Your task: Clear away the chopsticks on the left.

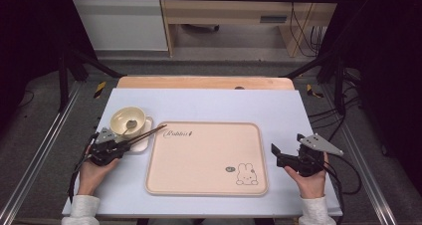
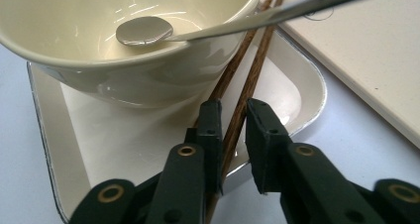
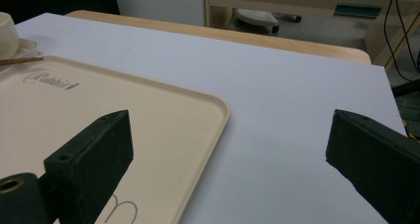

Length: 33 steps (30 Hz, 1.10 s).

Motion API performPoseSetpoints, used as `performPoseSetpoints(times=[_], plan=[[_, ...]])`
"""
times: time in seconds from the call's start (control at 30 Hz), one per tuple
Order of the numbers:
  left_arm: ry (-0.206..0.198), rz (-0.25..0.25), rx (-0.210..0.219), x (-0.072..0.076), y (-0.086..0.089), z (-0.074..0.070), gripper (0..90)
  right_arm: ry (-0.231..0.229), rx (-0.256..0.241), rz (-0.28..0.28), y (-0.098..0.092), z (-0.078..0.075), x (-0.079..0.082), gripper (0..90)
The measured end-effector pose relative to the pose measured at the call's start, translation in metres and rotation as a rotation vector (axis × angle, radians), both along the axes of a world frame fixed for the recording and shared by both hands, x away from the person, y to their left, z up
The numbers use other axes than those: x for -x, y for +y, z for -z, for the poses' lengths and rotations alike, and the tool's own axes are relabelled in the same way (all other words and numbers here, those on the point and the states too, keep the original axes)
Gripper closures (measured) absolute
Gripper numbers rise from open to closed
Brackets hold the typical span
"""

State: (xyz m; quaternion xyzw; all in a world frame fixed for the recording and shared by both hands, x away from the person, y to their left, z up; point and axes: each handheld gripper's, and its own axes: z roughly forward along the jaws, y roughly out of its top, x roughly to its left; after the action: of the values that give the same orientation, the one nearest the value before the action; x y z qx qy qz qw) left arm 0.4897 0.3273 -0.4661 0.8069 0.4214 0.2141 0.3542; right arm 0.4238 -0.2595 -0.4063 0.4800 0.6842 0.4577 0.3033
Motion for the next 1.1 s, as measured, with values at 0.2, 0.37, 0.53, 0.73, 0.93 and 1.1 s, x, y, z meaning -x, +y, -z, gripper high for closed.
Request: performPoseSetpoints(times=[0.2,0.37,0.53,0.73,0.93,1.1], plan=[[0.004,0.015,0.005,0.002,0.0,-0.001,81.5,0.001,-0.004,0.0,0.0,0.0,0.0,4.5],[0.003,0.045,-0.002,0.003,-0.003,-0.003,83.8,0.001,-0.004,0.003,-0.001,-0.001,0.001,4.4],[0.005,0.051,0.001,0.004,-0.005,-0.004,85.1,-0.003,-0.01,0.003,-0.001,-0.001,0.001,4.4],[-0.012,0.051,0.025,0.008,-0.006,-0.008,85.1,-0.004,-0.012,0.004,-0.002,-0.002,0.001,4.3],[-0.024,0.046,0.03,0.012,-0.01,-0.013,85.1,-0.008,-0.013,0.005,-0.003,-0.002,0.002,4.0],[-0.033,0.039,0.036,0.018,-0.014,-0.017,85.1,-0.005,-0.014,0.008,-0.003,-0.002,0.002,3.5]])
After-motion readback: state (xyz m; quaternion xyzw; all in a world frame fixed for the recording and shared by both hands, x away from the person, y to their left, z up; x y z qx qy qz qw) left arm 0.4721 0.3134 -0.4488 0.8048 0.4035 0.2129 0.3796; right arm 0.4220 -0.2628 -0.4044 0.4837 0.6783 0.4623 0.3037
